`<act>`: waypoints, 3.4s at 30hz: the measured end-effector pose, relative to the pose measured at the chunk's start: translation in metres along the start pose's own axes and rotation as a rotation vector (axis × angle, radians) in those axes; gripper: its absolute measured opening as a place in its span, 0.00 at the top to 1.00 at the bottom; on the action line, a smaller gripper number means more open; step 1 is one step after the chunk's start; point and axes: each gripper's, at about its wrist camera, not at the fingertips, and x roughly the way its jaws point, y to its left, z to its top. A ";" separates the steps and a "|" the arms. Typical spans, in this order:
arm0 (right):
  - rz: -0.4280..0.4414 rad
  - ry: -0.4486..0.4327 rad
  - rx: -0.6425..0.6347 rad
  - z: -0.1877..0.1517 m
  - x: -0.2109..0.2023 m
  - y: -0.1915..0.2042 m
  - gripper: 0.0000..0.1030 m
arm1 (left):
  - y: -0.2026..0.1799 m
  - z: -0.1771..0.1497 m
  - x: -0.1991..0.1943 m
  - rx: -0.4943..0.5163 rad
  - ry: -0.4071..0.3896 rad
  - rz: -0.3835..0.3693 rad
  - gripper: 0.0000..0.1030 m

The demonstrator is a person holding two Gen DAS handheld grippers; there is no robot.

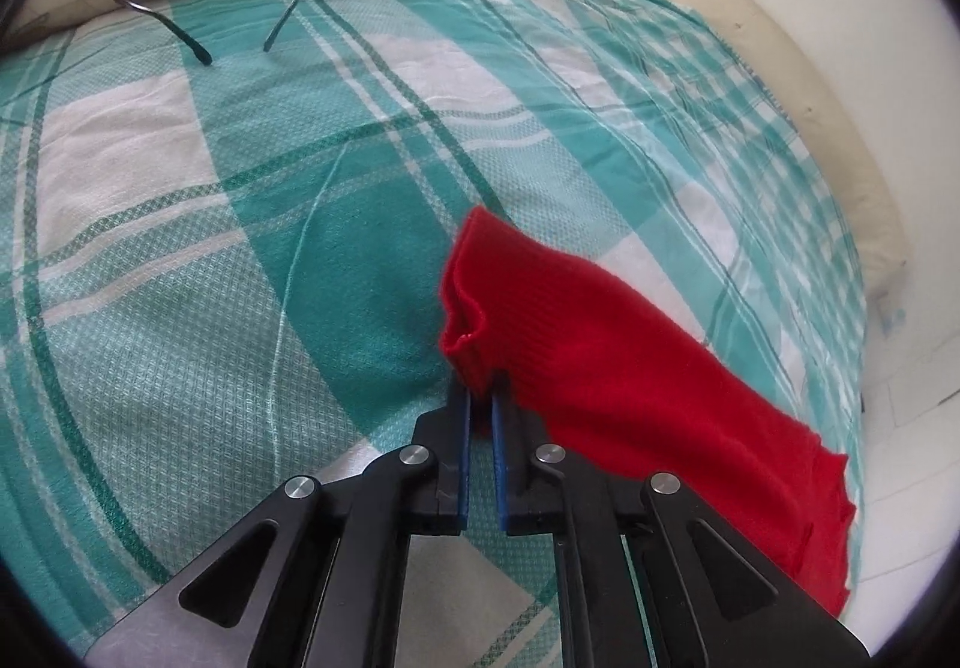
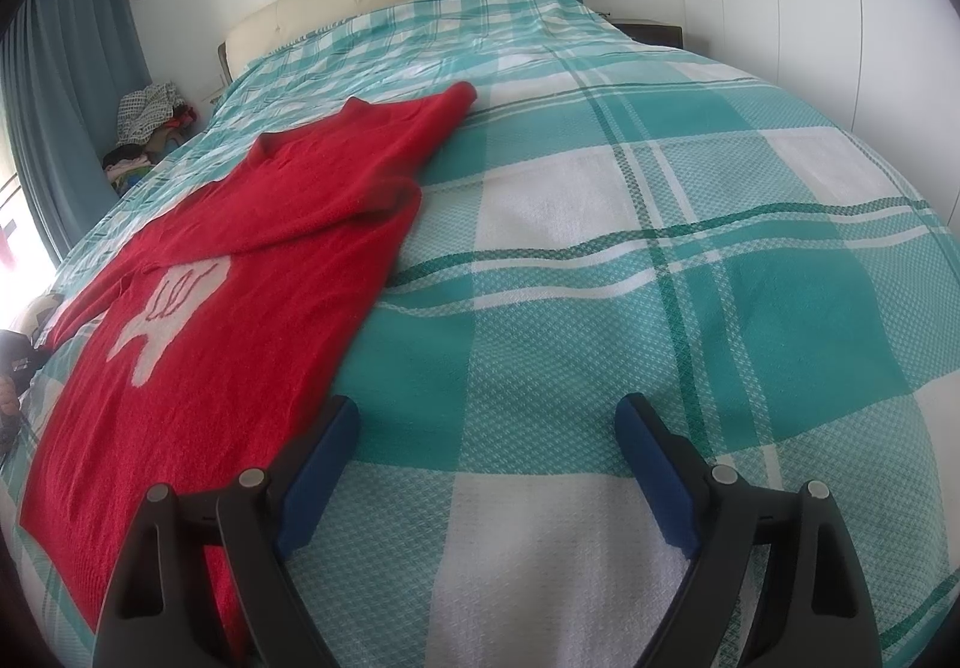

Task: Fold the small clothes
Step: 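Carry the sleeve over the sweater body with the left gripper, then open the left gripper on the sweater body and withdraw it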

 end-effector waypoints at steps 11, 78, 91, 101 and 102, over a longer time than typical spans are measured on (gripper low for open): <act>-0.005 0.003 -0.003 0.000 0.001 0.000 0.15 | -0.023 0.011 0.014 0.095 -0.074 -0.022 0.76; -0.038 0.027 -0.039 0.003 0.007 0.005 0.09 | -0.261 -0.203 0.027 1.068 -0.108 -0.017 0.66; -0.043 0.029 -0.045 0.003 0.007 0.005 0.09 | -0.185 -0.206 -0.064 0.924 -0.135 0.084 0.07; -0.030 0.018 -0.039 0.001 0.005 0.005 0.09 | -0.168 -0.220 -0.071 0.890 -0.142 0.087 0.06; -0.029 0.018 -0.039 0.001 0.006 0.005 0.09 | -0.167 -0.220 -0.070 0.887 -0.142 0.088 0.06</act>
